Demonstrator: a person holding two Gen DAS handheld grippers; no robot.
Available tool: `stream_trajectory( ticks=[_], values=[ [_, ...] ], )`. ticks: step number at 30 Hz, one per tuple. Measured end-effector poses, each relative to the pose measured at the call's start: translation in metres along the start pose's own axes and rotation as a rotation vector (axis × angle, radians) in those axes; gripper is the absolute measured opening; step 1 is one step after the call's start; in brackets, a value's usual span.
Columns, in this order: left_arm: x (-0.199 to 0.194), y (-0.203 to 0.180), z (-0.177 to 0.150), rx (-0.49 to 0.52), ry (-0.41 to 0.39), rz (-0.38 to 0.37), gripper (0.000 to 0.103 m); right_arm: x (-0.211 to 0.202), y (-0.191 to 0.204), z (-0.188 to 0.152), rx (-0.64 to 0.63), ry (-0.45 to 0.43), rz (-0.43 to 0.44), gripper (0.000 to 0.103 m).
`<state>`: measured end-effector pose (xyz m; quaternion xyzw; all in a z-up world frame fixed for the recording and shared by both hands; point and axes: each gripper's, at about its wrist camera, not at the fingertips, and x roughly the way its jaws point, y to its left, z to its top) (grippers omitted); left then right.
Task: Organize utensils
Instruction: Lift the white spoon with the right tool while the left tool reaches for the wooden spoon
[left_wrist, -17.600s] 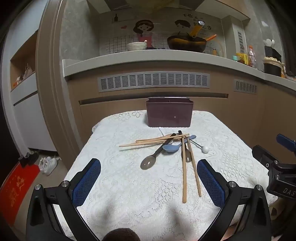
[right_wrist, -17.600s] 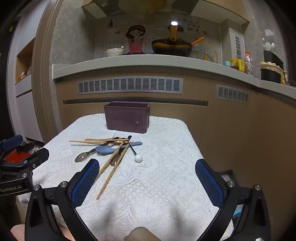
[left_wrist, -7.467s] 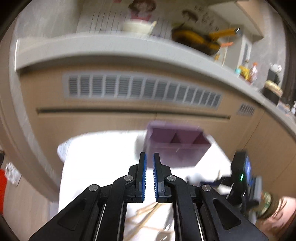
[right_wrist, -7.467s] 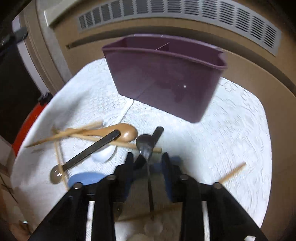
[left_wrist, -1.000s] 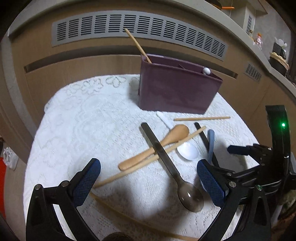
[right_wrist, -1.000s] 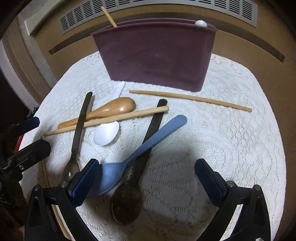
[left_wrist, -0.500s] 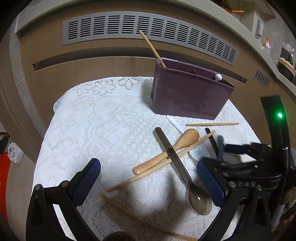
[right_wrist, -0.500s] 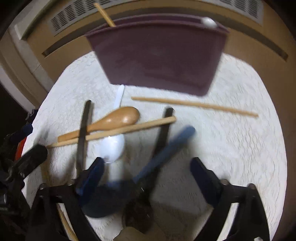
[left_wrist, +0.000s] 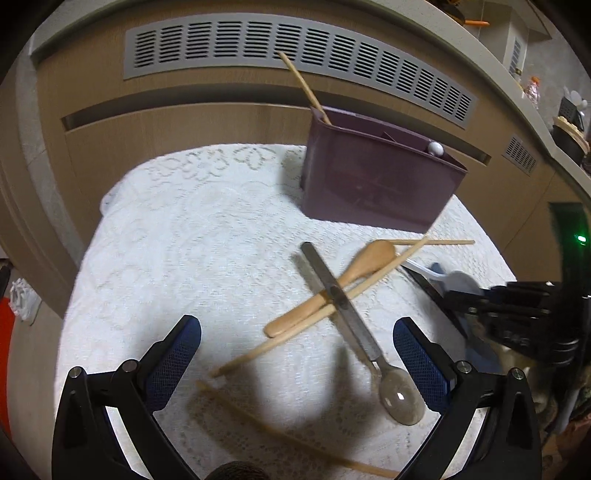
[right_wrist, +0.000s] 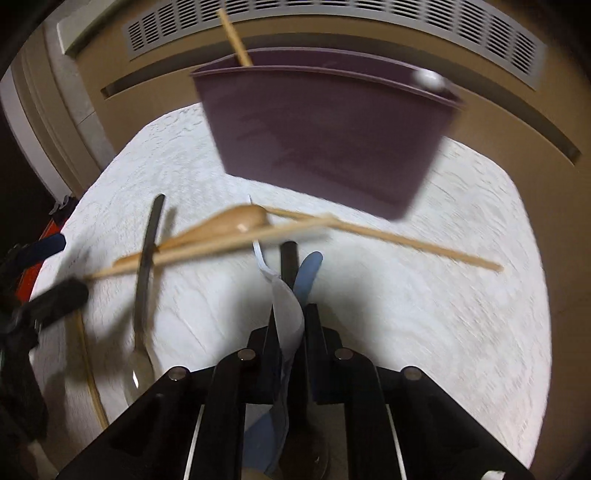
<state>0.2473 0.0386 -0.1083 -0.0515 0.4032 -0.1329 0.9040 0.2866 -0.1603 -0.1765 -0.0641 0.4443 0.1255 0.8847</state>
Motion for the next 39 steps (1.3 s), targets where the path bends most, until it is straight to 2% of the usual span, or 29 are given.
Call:
stream_trajectory(
  ticks=[3, 5, 9, 11, 13, 17, 19, 20, 21, 25, 28, 34, 39],
  values=[
    [0.012, -0.004, 0.002, -0.026, 0.043, -0.004, 0.103, -0.019, -0.019, -0.015, 0.038, -0.008, 0.000, 0.010],
    [0.025, 0.000, 0.005, -0.096, 0.098, -0.027, 0.102, -0.033, -0.028, -0.025, 0.054, -0.030, -0.023, 0.010],
    [0.039, 0.001, 0.018, -0.144, 0.124, -0.040, 0.087, -0.049, -0.037, -0.038, 0.073, -0.066, -0.041, 0.010],
    [0.046, -0.003, 0.025, -0.146, 0.128, -0.046, 0.084, -0.050, -0.038, -0.039, 0.082, -0.071, -0.026, 0.010],
    [0.057, -0.006, 0.033, -0.138, 0.151, -0.031, 0.069, -0.048, -0.038, -0.041, 0.084, -0.068, -0.003, 0.010],
    [0.074, -0.012, 0.042, -0.101, 0.163, 0.034, 0.054, -0.047, -0.036, -0.044, 0.070, -0.070, 0.012, 0.011],
    [0.077, -0.015, 0.046, -0.085, 0.156, 0.015, 0.033, -0.052, -0.036, -0.047, 0.063, -0.086, 0.016, 0.011],
    [0.078, -0.017, 0.047, -0.077, 0.153, 0.008, 0.028, -0.053, -0.037, -0.048, 0.060, -0.094, 0.014, 0.012],
    [0.078, -0.020, 0.047, -0.065, 0.150, 0.006, 0.018, -0.055, -0.037, -0.048, 0.056, -0.100, 0.011, 0.013],
    [0.064, -0.031, 0.040, -0.011, 0.105, -0.012, 0.015, -0.059, -0.034, -0.046, 0.016, -0.108, 0.015, 0.015],
    [0.040, -0.038, 0.031, 0.026, 0.058, -0.026, 0.014, -0.057, -0.026, -0.040, -0.022, -0.099, 0.053, 0.015],
    [0.005, -0.029, 0.019, -0.026, 0.012, -0.067, 0.014, -0.033, -0.003, -0.019, -0.089, -0.050, 0.138, 0.015],
    [-0.016, -0.018, 0.014, -0.058, -0.026, -0.082, 0.014, -0.004, 0.014, -0.003, -0.134, 0.013, 0.144, 0.015]
  ],
)
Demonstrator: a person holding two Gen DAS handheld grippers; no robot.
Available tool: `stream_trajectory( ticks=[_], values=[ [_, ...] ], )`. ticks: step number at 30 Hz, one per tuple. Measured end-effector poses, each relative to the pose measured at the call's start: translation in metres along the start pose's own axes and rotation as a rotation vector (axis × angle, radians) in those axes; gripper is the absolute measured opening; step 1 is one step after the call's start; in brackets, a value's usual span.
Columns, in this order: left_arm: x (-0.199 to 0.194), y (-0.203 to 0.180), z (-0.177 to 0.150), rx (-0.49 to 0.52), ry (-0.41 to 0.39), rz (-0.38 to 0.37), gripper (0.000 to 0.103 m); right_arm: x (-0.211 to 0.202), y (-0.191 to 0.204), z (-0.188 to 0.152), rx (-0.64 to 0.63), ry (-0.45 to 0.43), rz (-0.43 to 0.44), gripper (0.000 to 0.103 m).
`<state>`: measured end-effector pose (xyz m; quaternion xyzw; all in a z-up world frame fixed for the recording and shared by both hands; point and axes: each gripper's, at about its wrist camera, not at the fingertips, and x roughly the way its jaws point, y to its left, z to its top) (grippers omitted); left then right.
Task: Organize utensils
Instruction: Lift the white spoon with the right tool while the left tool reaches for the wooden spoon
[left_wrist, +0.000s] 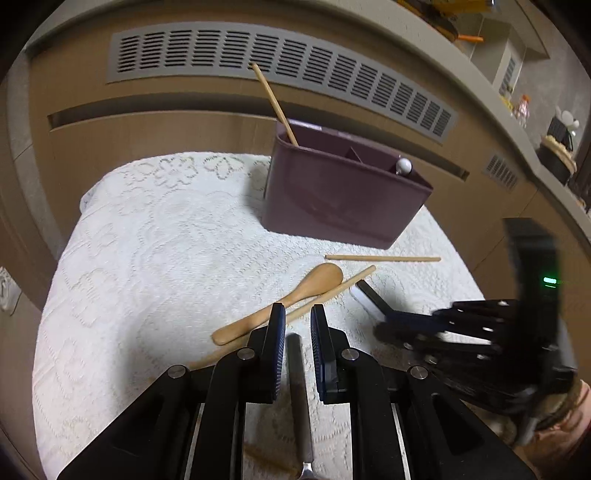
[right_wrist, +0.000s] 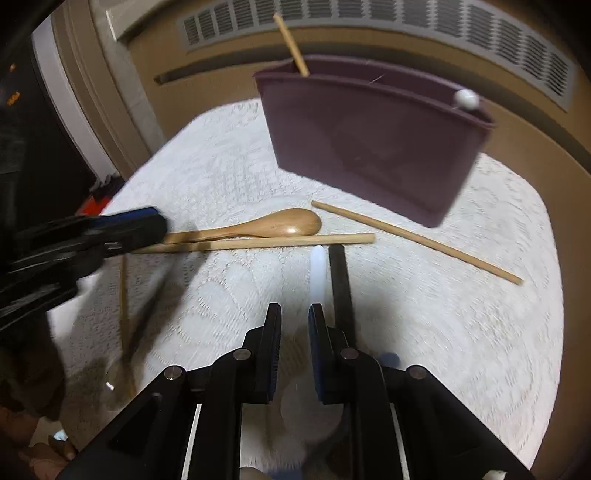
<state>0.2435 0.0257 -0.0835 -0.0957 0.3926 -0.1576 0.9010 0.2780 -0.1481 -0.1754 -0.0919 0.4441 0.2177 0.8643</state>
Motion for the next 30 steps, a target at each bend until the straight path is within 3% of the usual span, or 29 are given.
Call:
stream_trajectory(
  ticks=[5, 9, 12, 14, 21, 23, 26, 30],
  values=[
    [-0.006, 0.007, -0.002, -0.017, -0.001, -0.013, 0.014, 0.010, 0.002, 0.012, -0.007, 0.007, -0.091, 0.015],
    [0.005, 0.008, -0.010, 0.011, 0.080, -0.021, 0.017, 0.022, -0.001, 0.010, -0.005, 0.060, -0.091, 0.015],
    [0.016, 0.003, -0.019, 0.025, 0.160, -0.038, 0.032, 0.022, -0.003, 0.011, 0.012, 0.063, -0.087, 0.011],
    [0.023, -0.001, -0.024, 0.032, 0.203, -0.046, 0.035, 0.020, -0.003, 0.010, 0.024, 0.063, -0.081, 0.010],
    [0.047, -0.014, -0.023, 0.113, 0.286, 0.056, 0.035, -0.011, -0.005, 0.001, 0.046, 0.003, -0.046, 0.010],
    [0.052, -0.018, -0.020, 0.147, 0.300, 0.065, 0.034, -0.020, -0.007, -0.002, 0.050, -0.013, -0.045, 0.010],
    [0.055, -0.024, -0.020, 0.208, 0.285, 0.121, 0.018, -0.033, -0.009, -0.007, 0.052, -0.043, -0.051, 0.010],
    [0.041, -0.025, -0.022, 0.162, 0.246, 0.079, 0.012, -0.049, -0.012, -0.013, 0.075, -0.083, -0.043, 0.010]
  ],
)
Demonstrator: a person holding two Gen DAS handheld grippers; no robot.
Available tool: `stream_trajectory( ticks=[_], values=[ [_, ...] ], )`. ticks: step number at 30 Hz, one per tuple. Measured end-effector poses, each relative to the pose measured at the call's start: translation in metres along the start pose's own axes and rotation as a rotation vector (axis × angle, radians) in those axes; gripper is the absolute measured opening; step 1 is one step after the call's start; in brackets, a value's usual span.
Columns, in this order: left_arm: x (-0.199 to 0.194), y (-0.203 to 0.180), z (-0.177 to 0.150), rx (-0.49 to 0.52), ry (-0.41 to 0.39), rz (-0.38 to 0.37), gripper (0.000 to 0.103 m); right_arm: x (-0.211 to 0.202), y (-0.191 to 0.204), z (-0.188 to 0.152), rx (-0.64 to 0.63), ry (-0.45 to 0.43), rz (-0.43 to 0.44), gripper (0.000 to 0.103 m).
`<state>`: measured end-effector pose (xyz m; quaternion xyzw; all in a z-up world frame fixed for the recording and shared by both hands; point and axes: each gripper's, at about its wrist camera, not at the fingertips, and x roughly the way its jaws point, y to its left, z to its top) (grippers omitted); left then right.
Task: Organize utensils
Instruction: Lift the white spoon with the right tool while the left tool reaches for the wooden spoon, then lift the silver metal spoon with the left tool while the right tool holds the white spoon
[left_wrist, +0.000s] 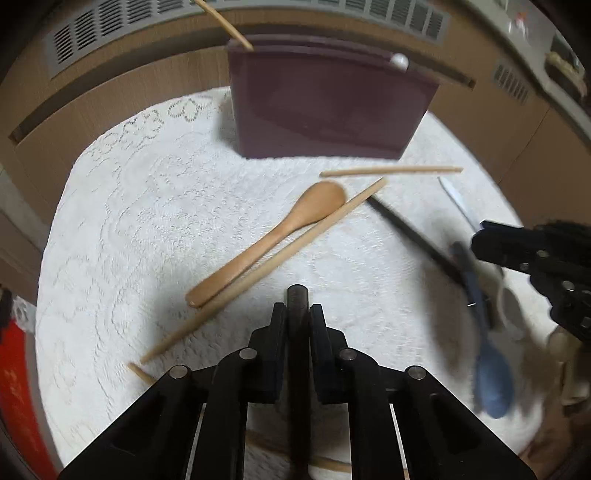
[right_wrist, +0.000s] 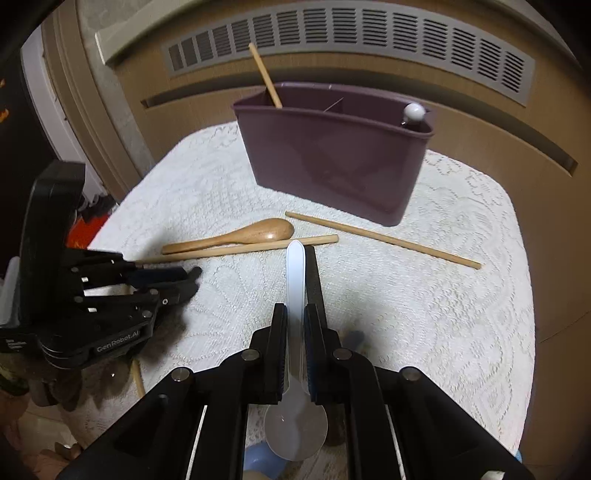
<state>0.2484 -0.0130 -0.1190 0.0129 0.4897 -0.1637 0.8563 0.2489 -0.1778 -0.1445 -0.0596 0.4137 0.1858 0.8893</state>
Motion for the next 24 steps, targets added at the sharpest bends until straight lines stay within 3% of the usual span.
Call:
stream_trajectory(
  ticks=[6, 15, 20, 24],
  values=[
    [-0.060, -0.003, -0.008, -0.046, -0.169, -0.040, 0.012, -0.027, -0.006, -0.004, 0.032, -0.061, 0.008, 0.010],
    [-0.132, -0.018, 0.003, -0.016, -0.372, -0.071, 0.012, -0.059, -0.007, -0.007, 0.066, -0.140, 0.026, 0.010],
    [-0.173, -0.031, 0.028, 0.043, -0.494, -0.073, 0.011, -0.088, -0.002, 0.006, 0.051, -0.223, 0.014, 0.010],
    [-0.217, -0.042, 0.068, 0.118, -0.638, -0.064, 0.011, -0.127, -0.001, 0.038, 0.023, -0.354, -0.006, 0.010]
  ],
)
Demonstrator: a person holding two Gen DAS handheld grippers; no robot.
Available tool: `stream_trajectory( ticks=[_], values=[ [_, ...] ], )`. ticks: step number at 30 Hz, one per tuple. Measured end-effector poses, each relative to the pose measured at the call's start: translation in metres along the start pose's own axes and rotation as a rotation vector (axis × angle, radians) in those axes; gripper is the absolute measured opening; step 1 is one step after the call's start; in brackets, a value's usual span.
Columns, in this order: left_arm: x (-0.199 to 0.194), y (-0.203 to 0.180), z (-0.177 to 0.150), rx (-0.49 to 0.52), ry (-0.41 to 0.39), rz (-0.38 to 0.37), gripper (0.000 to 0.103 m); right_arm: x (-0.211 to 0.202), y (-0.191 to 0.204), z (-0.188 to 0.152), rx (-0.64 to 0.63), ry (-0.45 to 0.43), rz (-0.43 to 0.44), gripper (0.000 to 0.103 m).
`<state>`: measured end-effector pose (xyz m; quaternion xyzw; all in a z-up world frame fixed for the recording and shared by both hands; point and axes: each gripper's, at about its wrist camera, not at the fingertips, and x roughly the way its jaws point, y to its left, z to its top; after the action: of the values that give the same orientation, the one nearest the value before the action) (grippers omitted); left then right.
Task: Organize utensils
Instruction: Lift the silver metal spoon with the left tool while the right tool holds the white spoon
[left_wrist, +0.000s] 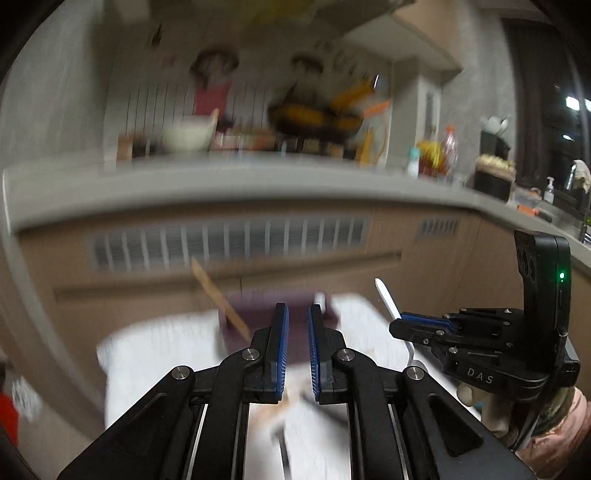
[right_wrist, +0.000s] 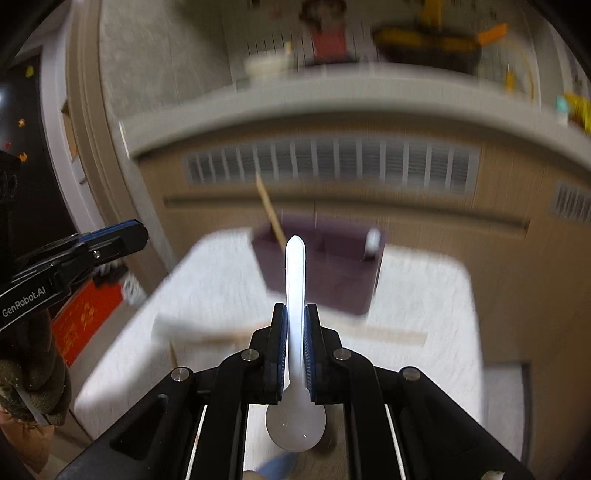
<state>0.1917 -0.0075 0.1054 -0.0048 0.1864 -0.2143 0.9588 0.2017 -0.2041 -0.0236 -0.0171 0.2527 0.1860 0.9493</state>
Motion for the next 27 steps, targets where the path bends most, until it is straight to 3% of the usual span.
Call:
stream_trajectory(
  ticks=[4, 8, 11, 15, 17, 19, 23, 27],
  values=[
    [0.006, 0.006, 0.054, 0.020, -0.109, 0.021, 0.011, -0.021, -0.006, 0.065, -0.009, -0.163, -0.003, 0.010],
    [0.027, 0.028, 0.060, -0.012, -0.063, 0.000, 0.012, -0.022, -0.016, 0.106, 0.022, -0.221, 0.001, 0.010],
    [0.059, 0.047, 0.028, -0.051, 0.104, -0.018, 0.013, -0.015, -0.020, 0.109, 0.032, -0.219, -0.006, 0.010],
    [0.094, 0.062, -0.042, -0.106, 0.362, -0.017, 0.016, 0.006, -0.025, 0.082, 0.056, -0.133, 0.006, 0.010],
    [0.102, 0.060, -0.081, -0.104, 0.485, -0.042, 0.030, 0.013, -0.026, 0.065, 0.060, -0.088, 0.008, 0.010],
    [0.105, 0.051, -0.123, -0.058, 0.593, -0.071, 0.052, 0.023, -0.025, 0.046, 0.056, -0.035, 0.005, 0.010],
    [0.110, 0.047, -0.170, -0.058, 0.708, -0.077, 0.052, 0.040, -0.022, 0.016, 0.049, 0.056, 0.006, 0.010],
    [0.118, 0.046, -0.183, -0.094, 0.728, -0.046, 0.052, 0.055, -0.019, -0.001, 0.053, 0.115, 0.024, 0.010]
  ],
)
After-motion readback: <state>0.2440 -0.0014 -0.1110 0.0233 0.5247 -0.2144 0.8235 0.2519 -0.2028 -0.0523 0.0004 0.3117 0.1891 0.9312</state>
